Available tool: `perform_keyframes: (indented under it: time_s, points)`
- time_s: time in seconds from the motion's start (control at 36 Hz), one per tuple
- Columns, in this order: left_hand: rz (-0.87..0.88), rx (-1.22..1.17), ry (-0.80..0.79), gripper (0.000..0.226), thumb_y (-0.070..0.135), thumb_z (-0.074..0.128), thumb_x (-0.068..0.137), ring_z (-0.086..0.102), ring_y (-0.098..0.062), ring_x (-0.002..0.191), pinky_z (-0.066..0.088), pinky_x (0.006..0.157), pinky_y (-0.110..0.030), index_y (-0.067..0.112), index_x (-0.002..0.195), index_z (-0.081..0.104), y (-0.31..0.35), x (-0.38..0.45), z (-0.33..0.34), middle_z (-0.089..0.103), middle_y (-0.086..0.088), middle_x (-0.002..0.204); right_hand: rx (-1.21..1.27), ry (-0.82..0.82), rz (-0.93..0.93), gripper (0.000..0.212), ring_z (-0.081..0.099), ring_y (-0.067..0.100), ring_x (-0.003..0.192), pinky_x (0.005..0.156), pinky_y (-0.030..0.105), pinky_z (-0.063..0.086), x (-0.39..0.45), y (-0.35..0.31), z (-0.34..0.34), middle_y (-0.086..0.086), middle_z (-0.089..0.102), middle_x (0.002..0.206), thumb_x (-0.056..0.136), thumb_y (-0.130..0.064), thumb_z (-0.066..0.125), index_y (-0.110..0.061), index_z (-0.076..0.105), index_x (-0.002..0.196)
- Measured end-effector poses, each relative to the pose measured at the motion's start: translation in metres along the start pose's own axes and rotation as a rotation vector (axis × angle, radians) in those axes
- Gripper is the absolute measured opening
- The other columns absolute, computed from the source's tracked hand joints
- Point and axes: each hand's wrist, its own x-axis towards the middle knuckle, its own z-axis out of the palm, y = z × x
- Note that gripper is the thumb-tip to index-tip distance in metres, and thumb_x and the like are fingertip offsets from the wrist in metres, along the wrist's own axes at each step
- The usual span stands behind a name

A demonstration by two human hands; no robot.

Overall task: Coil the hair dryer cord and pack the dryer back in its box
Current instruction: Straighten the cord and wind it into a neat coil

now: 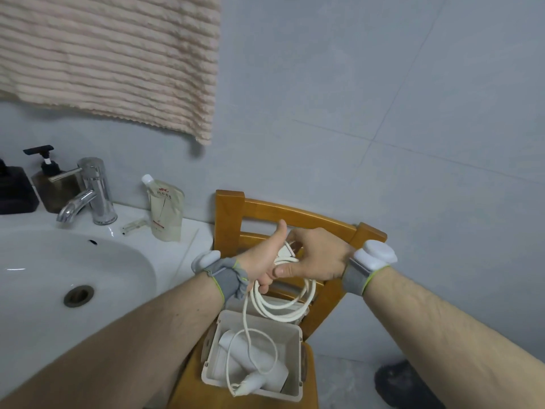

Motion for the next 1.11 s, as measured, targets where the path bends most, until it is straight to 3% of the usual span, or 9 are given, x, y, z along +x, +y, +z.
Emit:
perform_keyframes:
  time_s: [0.14, 0.22, 0.44, 0.61, 0.72, 0.83, 0.89, 1.0, 1.11]
  points:
    - [-0.047, 0.136, -0.023, 0.097, 0.090, 0.003, 0.064, 0.015, -0.010, 0.039, 0.025, 0.040, -0.020, 0.043, 0.148, 0.017, -0.002, 0.000, 0.000, 0.025, 0.007, 0.046, -0.402, 0.140, -0.029, 0.048, 0.049, 0.013, 0.060, 0.053, 0.028, 0.037, 0.003, -0.006, 0.012, -0.012, 0.053, 0.077, 0.059, -0.056, 0.063, -0.030, 0.041, 0.092]
    - [-0.064, 0.096, -0.013, 0.090, 0.085, 0.002, 0.072, 0.013, -0.010, 0.041, 0.020, 0.044, -0.022, 0.040, 0.148, 0.018, -0.004, 0.006, 0.003, 0.021, 0.004, 0.048, -0.503, 0.245, -0.020, 0.038, 0.043, 0.016, 0.058, 0.057, 0.030, 0.031, 0.010, -0.010, 0.032, -0.010, 0.036, 0.066, 0.065, -0.055, 0.057, -0.026, 0.046, 0.088]
    - [0.000, -0.010, -0.067, 0.068, 0.078, 0.017, 0.082, 0.019, -0.007, 0.037, 0.031, 0.042, -0.020, 0.037, 0.131, 0.041, -0.028, 0.015, -0.001, 0.029, 0.009, 0.045, -0.431, 0.333, -0.026, 0.030, 0.061, 0.027, 0.064, 0.055, 0.030, 0.034, 0.018, 0.012, 0.068, -0.003, 0.061, 0.069, 0.071, -0.051, 0.057, -0.028, 0.039, 0.076]
    - [0.209, -0.234, 0.065, 0.030, 0.041, 0.038, 0.100, 0.029, -0.009, 0.037, 0.043, 0.043, -0.024, 0.015, 0.099, 0.052, -0.055, 0.015, -0.001, 0.040, 0.008, 0.048, -0.241, 0.380, 0.294, 0.018, 0.042, 0.015, 0.044, 0.044, 0.022, 0.032, 0.026, 0.030, 0.083, -0.009, 0.043, 0.049, 0.056, -0.039, 0.048, -0.022, 0.042, 0.056]
    - [0.247, -0.196, 0.151, 0.028, 0.030, 0.043, 0.099, 0.020, -0.009, 0.038, 0.021, 0.040, -0.021, 0.019, 0.074, 0.034, -0.060, 0.012, 0.001, 0.034, 0.011, 0.044, -0.214, 0.368, 0.394, 0.021, 0.043, 0.015, 0.042, 0.045, 0.020, 0.032, 0.025, 0.029, 0.089, -0.007, 0.046, 0.048, 0.049, -0.042, 0.047, -0.022, 0.046, 0.054]
    - [0.269, -0.018, 0.124, 0.031, 0.027, 0.042, 0.099, 0.017, -0.012, 0.042, 0.014, 0.040, -0.022, 0.019, 0.072, 0.029, -0.054, 0.011, 0.001, 0.032, 0.006, 0.050, -0.439, 0.195, 0.181, 0.023, 0.052, 0.019, 0.060, 0.062, 0.030, 0.032, 0.015, 0.020, 0.081, -0.005, 0.058, 0.068, 0.064, -0.047, 0.051, -0.025, 0.054, 0.069]
    - [0.279, 0.044, 0.077, 0.031, 0.027, 0.042, 0.099, 0.017, -0.012, 0.044, 0.012, 0.041, -0.023, 0.019, 0.072, 0.030, -0.052, 0.009, 0.002, 0.029, 0.005, 0.053, -0.342, 0.082, 0.084, 0.023, 0.052, 0.018, 0.065, 0.063, 0.030, 0.035, 0.006, 0.012, 0.076, -0.005, 0.055, 0.068, 0.073, -0.049, 0.052, -0.026, 0.053, 0.071]
    - [0.308, 0.012, -0.052, 0.027, 0.028, 0.040, 0.100, 0.019, -0.007, 0.040, 0.016, 0.038, -0.021, 0.018, 0.076, 0.034, -0.057, 0.004, 0.002, 0.033, 0.007, 0.052, 0.229, -0.114, 0.094, 0.034, 0.049, 0.007, 0.042, 0.051, 0.026, 0.043, -0.009, 0.011, 0.069, -0.006, 0.059, 0.046, 0.084, -0.030, 0.061, -0.021, 0.057, 0.051]
    - [0.327, -0.162, -0.083, 0.023, 0.025, 0.038, 0.101, 0.031, -0.009, 0.039, 0.033, 0.040, -0.021, 0.012, 0.097, 0.057, -0.068, 0.004, -0.001, 0.045, 0.005, 0.055, 0.560, -0.102, 0.167, 0.041, 0.043, 0.019, 0.045, 0.055, 0.031, 0.039, -0.015, 0.025, 0.073, 0.012, 0.060, 0.052, 0.088, -0.027, 0.062, -0.009, 0.064, 0.051]
